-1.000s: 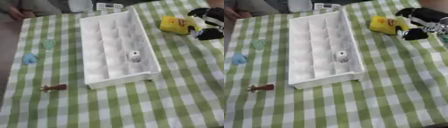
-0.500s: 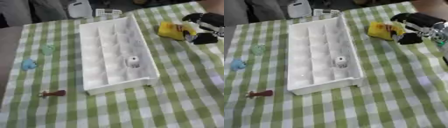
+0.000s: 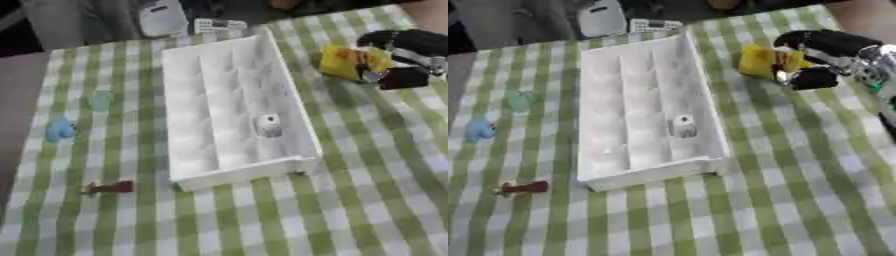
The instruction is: Pick up objects on the table and place them in the box.
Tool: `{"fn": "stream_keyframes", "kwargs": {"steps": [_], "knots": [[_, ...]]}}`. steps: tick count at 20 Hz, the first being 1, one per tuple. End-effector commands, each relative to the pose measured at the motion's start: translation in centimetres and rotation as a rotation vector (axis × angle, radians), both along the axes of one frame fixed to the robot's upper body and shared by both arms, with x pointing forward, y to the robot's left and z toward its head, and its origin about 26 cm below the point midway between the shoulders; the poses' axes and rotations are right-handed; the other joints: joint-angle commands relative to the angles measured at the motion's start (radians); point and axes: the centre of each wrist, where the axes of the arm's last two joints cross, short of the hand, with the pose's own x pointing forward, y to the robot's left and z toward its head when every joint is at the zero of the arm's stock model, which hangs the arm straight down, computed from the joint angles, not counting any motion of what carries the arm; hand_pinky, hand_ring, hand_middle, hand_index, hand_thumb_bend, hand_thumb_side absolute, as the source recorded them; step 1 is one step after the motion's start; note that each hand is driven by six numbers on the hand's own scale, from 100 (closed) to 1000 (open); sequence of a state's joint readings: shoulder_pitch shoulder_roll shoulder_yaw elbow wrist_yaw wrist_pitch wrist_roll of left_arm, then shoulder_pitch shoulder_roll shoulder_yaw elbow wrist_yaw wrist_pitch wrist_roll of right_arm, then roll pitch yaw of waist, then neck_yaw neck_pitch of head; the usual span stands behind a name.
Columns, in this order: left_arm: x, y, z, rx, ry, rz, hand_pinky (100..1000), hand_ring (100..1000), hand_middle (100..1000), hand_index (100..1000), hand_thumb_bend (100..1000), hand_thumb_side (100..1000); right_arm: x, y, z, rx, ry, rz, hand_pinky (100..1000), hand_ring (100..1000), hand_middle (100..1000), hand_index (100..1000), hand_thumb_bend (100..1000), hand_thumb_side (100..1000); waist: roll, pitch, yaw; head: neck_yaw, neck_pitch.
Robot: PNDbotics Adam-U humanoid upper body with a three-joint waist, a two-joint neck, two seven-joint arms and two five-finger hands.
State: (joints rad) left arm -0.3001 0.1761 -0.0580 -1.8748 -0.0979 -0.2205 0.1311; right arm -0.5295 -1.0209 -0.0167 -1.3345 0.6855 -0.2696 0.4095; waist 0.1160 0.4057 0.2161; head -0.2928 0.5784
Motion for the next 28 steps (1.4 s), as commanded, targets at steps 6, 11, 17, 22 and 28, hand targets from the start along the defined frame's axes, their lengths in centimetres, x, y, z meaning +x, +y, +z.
{"fn": "stream_keyframes", "kwargs": {"steps": [6, 11, 17, 22, 28], "knots": [[-0.2, 0.3, 1.1, 0.026, -0.038, -0.014, 791, 1000, 693, 763, 100, 834, -0.7, -0.3, 2.5, -0.072, -0.011, -0.033, 933, 962, 958, 1000, 265, 834, -0.017, 0.008, 0.007, -0.008, -0.003], [-0.2, 0.3, 1.1, 0.028, -0.038, -0.017, 791, 1000, 693, 763, 100, 831, -0.7, -0.3, 2.4, -0.098, -0.009, -0.043, 936, 968, 966, 1000, 305, 760, -0.016, 0.008, 0.006, -0.008, -0.003], [-0.2, 0.3, 1.0, 0.029, -0.036, -0.019, 791, 1000, 694, 764, 100, 829, -0.9, -0.2, 2.8, -0.142, -0.056, -0.057, 937, 977, 975, 1000, 371, 638, -0.016, 0.006, 0.002, -0.008, -0.004], [-0.2, 0.4, 1.0, 0.030, -0.035, -0.020, 790, 1000, 695, 764, 100, 832, -1.4, -0.3, 3.4, -0.152, -0.174, -0.065, 915, 958, 961, 1000, 385, 591, -0.016, 0.006, -0.006, -0.009, -0.002], [-0.2, 0.4, 0.9, 0.033, -0.032, -0.023, 790, 1000, 694, 765, 100, 833, -1.7, -1.2, 3.6, -0.136, -0.238, -0.116, 891, 940, 941, 1000, 354, 561, -0.015, 0.002, -0.010, -0.011, -0.004]]}}
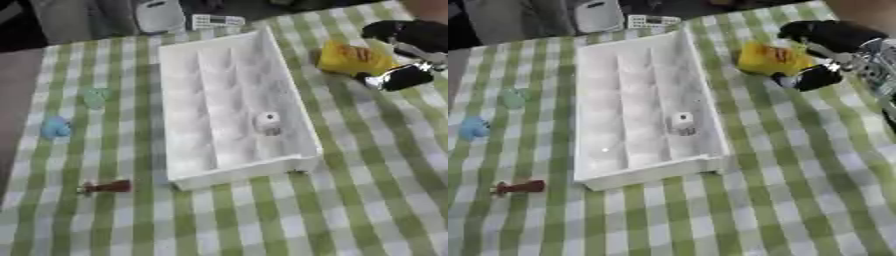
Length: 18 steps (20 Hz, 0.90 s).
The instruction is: Pick up objects on the table and place them in the box.
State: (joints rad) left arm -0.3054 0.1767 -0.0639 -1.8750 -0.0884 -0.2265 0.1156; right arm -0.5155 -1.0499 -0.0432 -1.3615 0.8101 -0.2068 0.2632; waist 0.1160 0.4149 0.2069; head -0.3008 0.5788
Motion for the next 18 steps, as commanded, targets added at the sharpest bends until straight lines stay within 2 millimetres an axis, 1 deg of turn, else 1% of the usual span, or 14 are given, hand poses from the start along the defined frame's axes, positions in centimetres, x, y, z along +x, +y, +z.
{"fn": "stream_keyframes", "kwargs": {"steps": [1, 7, 18], "knots": [[-0.2, 0.5, 0.8, 0.028, -0.027, 0.000, 790, 1000, 694, 765, 100, 833, -0.9, -1.1, 2.4, -0.030, -0.070, -0.045, 891, 940, 941, 1000, 354, 561, -0.015, -0.008, -0.001, -0.003, -0.006], [-0.2, 0.5, 0.8, 0.031, -0.027, -0.006, 791, 1000, 694, 765, 100, 835, -1.1, -1.8, 2.5, -0.008, -0.084, -0.064, 888, 938, 936, 1000, 333, 564, -0.012, -0.006, 0.006, -0.002, -0.011], [-0.3, 0.4, 0.9, 0.033, -0.028, -0.017, 792, 1000, 695, 765, 100, 839, -1.1, -2.3, 2.1, -0.001, -0.053, -0.080, 889, 939, 936, 1000, 297, 606, -0.003, 0.007, 0.017, -0.001, -0.013]]}}
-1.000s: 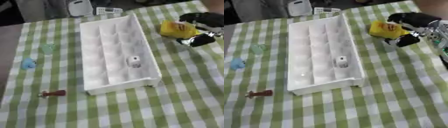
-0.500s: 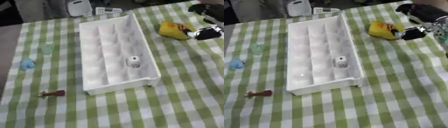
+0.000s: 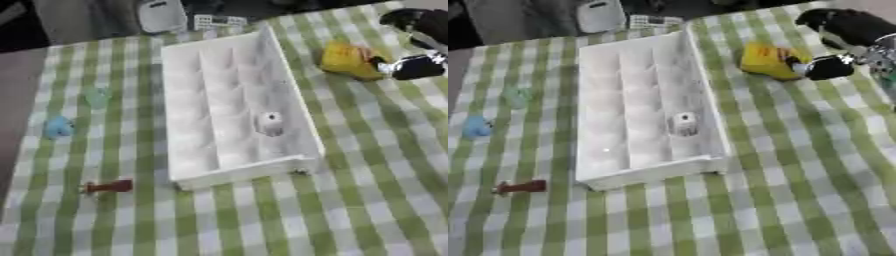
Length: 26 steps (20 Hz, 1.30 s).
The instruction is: Pick up objects on the table and place them in the box.
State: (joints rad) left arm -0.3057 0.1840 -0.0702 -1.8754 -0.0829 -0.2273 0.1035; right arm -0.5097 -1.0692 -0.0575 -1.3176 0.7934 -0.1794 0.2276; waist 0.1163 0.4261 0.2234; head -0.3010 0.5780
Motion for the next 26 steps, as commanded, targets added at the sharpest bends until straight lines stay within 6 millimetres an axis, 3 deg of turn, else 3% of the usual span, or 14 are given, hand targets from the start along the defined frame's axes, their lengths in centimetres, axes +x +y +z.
{"fn": "stream_keyframes", "kwargs": {"steps": [1, 12, 19, 26], "knots": [[-0.2, 0.4, 0.8, 0.020, -0.030, -0.002, 792, 1000, 695, 765, 100, 839, -0.8, -0.7, 2.0, -0.033, -0.022, -0.023, 889, 939, 936, 1000, 297, 606, -0.003, -0.003, 0.001, -0.001, -0.012], [-0.3, 0.3, 1.2, 0.018, -0.049, -0.022, 794, 1000, 698, 766, 100, 832, -0.5, -0.7, 1.1, -0.028, 0.033, -0.022, 891, 940, 935, 1000, 243, 679, 0.005, 0.013, 0.017, 0.003, 0.011], [-0.3, 0.3, 1.4, 0.017, -0.055, -0.029, 794, 1000, 699, 767, 100, 831, -0.6, -1.1, 0.6, -0.024, 0.055, -0.036, 889, 939, 934, 1000, 222, 708, 0.012, 0.023, 0.041, 0.010, 0.056], [-0.3, 0.2, 1.4, 0.016, -0.058, -0.037, 794, 1000, 700, 768, 100, 832, -0.6, -1.3, 0.4, -0.019, 0.065, -0.041, 886, 936, 928, 1000, 214, 733, 0.018, 0.028, 0.047, 0.004, 0.063]]}}
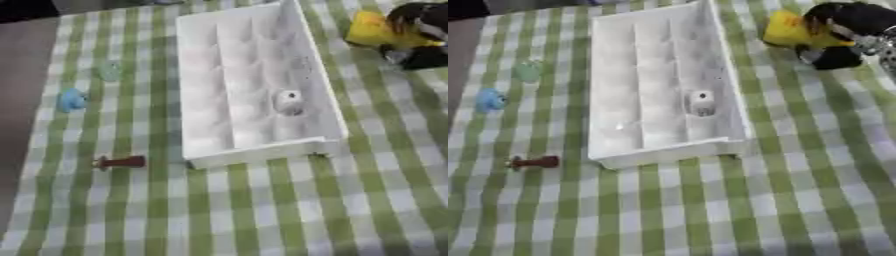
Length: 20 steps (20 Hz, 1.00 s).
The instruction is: Pick up objects on the table and place them in the box.
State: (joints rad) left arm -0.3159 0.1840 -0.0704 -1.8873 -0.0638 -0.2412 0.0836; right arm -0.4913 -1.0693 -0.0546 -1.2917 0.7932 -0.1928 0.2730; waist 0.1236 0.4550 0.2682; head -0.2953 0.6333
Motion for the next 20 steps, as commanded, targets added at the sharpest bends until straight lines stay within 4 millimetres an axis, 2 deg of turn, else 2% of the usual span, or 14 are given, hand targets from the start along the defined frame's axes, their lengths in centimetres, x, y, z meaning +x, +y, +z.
{"fn": "stream_keyframes", "kwargs": {"steps": [1, 5, 8, 14, 18, 19, 20], "knots": [[-0.23, 0.39, 0.88, 0.018, -0.031, -0.004, 795, 1000, 700, 768, 100, 833, -0.54, -0.56, 1.39, -0.023, -0.013, -0.016, 886, 936, 927, 1000, 214, 746, 0.011, 0.000, 0.002, -0.003, 0.007], [-0.23, 0.39, 0.86, 0.018, -0.030, -0.006, 795, 1000, 700, 768, 100, 833, -0.59, -0.72, 1.19, -0.018, -0.003, -0.021, 884, 934, 929, 1000, 216, 782, 0.011, 0.000, -0.001, -0.006, 0.003], [-0.23, 0.38, 0.85, 0.018, -0.030, -0.007, 795, 1000, 700, 768, 100, 834, -0.63, -0.80, 1.18, -0.016, -0.003, -0.026, 883, 935, 933, 1000, 235, 765, 0.012, 0.000, -0.002, -0.008, -0.001], [-0.23, 0.38, 0.82, 0.019, -0.028, -0.009, 793, 1000, 700, 767, 100, 836, -0.67, -0.96, 0.96, -0.032, 0.005, -0.056, 865, 934, 936, 1000, 272, 791, 0.014, 0.000, -0.004, -0.011, -0.008], [-0.23, 0.36, 0.82, 0.020, -0.028, -0.011, 791, 1000, 699, 767, 100, 837, -0.67, -0.97, 0.81, -0.034, 0.030, -0.066, 795, 873, 898, 1000, 282, 717, 0.013, -0.002, -0.005, -0.013, -0.017], [-0.23, 0.36, 0.81, 0.020, -0.027, -0.011, 791, 1000, 699, 767, 100, 837, -0.68, -1.01, 0.74, -0.033, 0.037, -0.069, 720, 814, 881, 1000, 266, 617, 0.012, -0.002, -0.006, -0.013, -0.020], [-0.23, 0.36, 0.81, 0.019, -0.027, -0.011, 790, 1000, 699, 767, 100, 837, -0.71, -1.11, 0.63, -0.029, 0.048, -0.074, 697, 798, 874, 1000, 262, 592, 0.011, -0.004, -0.006, -0.013, -0.024]]}}
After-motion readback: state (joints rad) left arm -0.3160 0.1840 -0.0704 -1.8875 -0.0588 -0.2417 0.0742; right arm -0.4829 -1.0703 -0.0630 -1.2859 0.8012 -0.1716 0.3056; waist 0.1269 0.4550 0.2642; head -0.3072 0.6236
